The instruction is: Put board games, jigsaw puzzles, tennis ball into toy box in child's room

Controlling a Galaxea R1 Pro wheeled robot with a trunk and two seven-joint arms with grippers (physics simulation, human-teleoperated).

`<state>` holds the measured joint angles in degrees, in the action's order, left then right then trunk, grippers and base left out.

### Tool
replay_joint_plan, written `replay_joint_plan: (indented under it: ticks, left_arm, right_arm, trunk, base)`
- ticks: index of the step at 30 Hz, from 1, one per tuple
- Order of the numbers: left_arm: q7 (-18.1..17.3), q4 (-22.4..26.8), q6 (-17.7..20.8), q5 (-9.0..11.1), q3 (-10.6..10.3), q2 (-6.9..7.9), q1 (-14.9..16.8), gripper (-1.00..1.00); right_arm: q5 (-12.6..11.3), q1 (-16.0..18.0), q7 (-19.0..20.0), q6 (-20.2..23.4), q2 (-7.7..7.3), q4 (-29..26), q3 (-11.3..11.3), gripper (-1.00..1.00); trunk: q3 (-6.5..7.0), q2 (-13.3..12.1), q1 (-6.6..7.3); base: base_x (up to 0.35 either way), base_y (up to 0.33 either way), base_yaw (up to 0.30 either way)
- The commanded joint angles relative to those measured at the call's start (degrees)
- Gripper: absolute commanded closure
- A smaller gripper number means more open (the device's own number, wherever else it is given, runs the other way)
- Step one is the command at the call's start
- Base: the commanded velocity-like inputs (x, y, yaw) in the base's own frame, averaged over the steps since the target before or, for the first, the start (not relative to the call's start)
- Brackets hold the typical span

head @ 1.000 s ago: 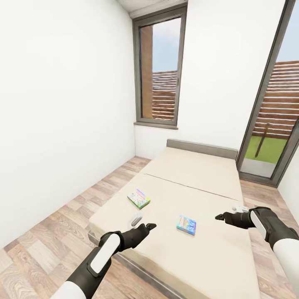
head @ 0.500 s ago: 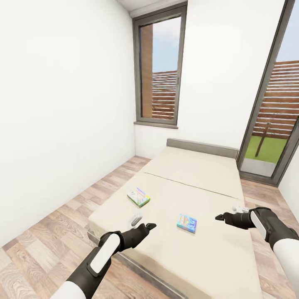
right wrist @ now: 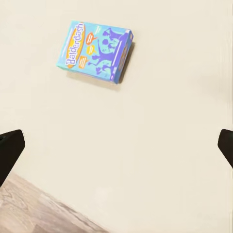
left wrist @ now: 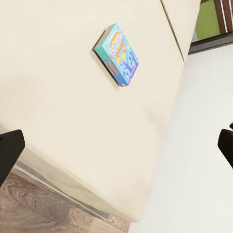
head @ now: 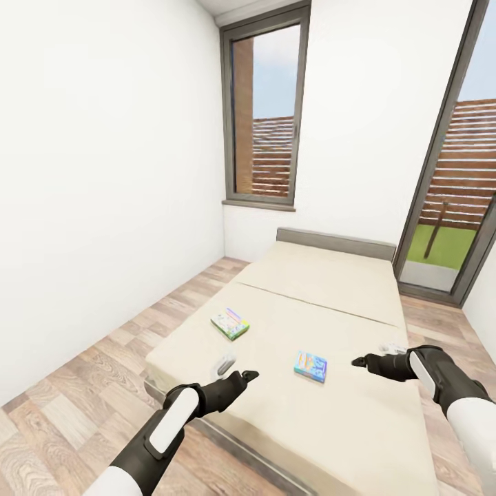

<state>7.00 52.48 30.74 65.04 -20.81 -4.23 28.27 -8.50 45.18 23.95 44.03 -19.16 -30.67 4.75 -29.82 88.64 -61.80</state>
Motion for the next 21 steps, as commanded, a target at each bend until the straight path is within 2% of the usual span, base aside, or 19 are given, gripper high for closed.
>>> replay_joint_plan:
  ticks: [1,13,21]
  left_arm:
    - [0.53,0.09,0.11,0.62,-0.04,0.03,0.03,-1.0]
    - [0.5,0.07,0.11,0.63,-0.03,0.03,0.03,-1.0]
    - [0.48,0.07,0.11,0.62,-0.03,0.02,0.03,-1.0]
  right_arm:
    - [-0.36,0.01,0.04,0.43,0.16,-0.08,0.13,-1.0]
    - [-0.46,-0.11,0.58,0.57,0.75,-0.13,-0.18,-1.0]
    - [-0.2,-0.16,3.3,0.17,0.91,0.34,-0.24,-1.0]
  trunk:
    - [-0.25,0.45,-0.22]
    - [-2.4,5.26,-2.86]
    - [-3.84,8.47,-4.62]
  base:
    - [0.0,0.0,0.0]
    - [0.0,0.0,0.0]
    - [0.0,0.0,0.0]
